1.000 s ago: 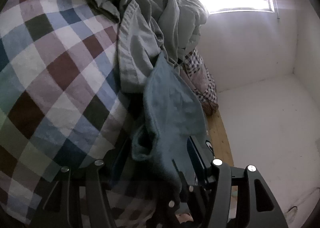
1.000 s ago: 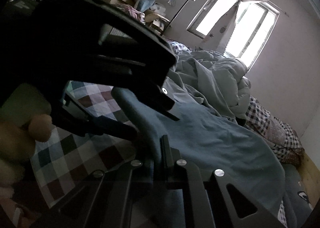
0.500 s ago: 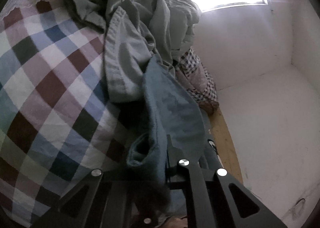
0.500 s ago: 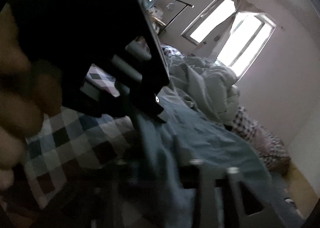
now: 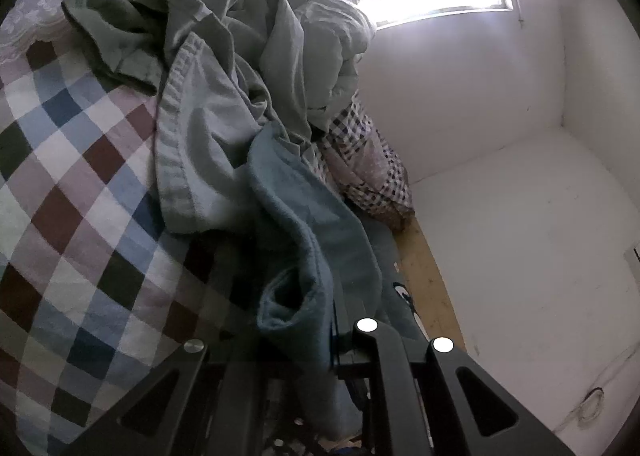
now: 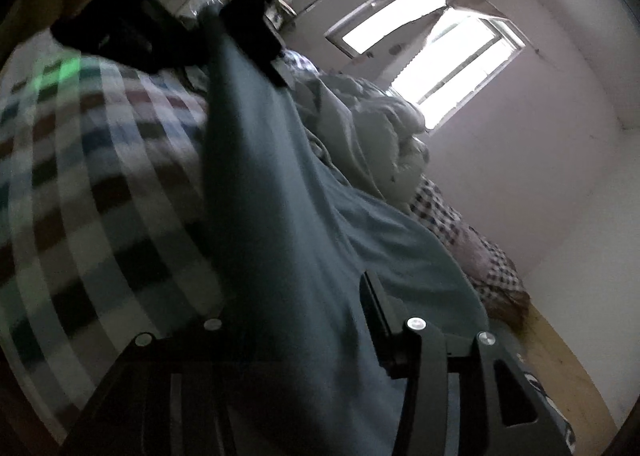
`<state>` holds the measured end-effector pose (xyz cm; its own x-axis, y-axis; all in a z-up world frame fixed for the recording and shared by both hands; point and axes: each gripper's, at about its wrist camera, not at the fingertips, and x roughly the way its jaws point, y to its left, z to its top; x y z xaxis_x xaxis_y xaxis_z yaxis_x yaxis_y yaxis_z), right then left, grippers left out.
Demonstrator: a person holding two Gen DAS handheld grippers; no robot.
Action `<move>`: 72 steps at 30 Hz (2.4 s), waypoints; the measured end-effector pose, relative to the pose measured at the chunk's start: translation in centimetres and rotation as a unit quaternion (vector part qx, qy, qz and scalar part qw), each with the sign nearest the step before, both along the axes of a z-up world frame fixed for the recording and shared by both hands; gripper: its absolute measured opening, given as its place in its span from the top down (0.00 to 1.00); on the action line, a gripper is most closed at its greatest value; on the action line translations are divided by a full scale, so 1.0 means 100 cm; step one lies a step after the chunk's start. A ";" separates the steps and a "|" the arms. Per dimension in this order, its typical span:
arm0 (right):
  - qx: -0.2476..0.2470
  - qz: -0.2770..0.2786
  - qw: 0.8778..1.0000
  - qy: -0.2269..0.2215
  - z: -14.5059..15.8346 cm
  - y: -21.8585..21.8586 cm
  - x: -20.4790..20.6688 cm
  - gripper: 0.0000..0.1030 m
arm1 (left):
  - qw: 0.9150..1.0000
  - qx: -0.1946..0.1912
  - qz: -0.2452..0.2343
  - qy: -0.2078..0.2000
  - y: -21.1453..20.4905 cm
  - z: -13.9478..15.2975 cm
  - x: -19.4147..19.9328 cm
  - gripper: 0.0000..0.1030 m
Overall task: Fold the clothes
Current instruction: 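Lift the teal garment edge with both grippers and raise it high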
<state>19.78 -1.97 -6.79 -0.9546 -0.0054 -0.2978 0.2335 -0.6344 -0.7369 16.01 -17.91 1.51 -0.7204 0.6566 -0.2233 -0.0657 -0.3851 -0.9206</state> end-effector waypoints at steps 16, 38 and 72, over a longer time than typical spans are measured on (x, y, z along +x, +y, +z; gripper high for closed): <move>0.038 -0.089 0.995 -0.011 -0.008 0.118 0.038 0.48 | 1.000 0.028 0.008 0.011 -0.003 0.014 -0.010 0.94; 0.097 -0.186 0.977 -0.034 -0.022 0.249 0.070 0.46 | 0.999 0.039 0.030 -0.005 -0.006 0.011 -0.010 0.94; 0.173 -0.175 0.969 -0.019 -0.026 0.260 0.076 0.98 | 0.999 -0.005 0.042 -0.011 -0.005 0.016 0.000 0.94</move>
